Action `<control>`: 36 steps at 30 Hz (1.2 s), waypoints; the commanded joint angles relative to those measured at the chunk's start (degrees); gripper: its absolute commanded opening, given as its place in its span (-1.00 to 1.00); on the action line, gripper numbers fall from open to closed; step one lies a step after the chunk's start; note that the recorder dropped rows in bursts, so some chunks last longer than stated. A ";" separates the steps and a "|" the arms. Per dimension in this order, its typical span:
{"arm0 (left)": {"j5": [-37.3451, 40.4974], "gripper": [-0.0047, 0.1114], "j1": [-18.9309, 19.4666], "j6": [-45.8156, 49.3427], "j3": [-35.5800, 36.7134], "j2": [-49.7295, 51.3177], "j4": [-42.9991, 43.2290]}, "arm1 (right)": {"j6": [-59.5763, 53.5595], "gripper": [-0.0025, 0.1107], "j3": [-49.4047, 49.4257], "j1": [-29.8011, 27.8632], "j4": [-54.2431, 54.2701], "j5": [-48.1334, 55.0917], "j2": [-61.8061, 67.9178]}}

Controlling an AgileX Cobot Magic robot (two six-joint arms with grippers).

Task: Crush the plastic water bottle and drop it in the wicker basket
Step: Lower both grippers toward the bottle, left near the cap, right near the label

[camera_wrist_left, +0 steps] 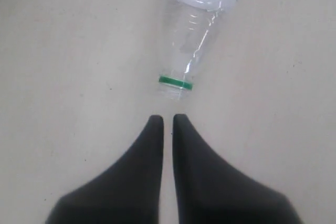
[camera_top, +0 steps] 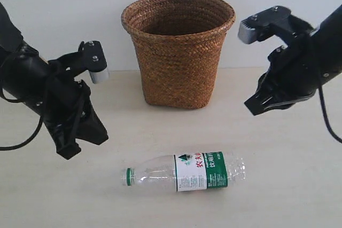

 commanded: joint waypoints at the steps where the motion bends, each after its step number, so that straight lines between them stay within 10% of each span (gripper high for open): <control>1: 0.51 -0.84 -0.76 4.72 -0.55 3.44 -0.97 | -0.74 -0.96 -2.43 2.07 1.28 3.22 4.51; 5: -0.41 -0.43 -2.15 6.70 -0.55 5.97 -1.84 | -0.49 -0.96 -3.90 2.70 3.00 4.55 9.00; 10: -5.03 0.54 -4.94 6.81 -0.55 8.82 -2.30 | -0.49 -0.96 -4.63 2.70 4.57 4.69 13.43; 31: -15.86 0.50 -9.59 14.33 -0.55 20.00 -5.09 | -0.49 -0.96 -4.63 2.70 5.55 2.83 16.25; 36: -17.21 -0.02 -9.59 14.33 -0.55 20.68 -5.21 | -0.49 -0.96 -4.63 2.70 5.65 2.83 16.25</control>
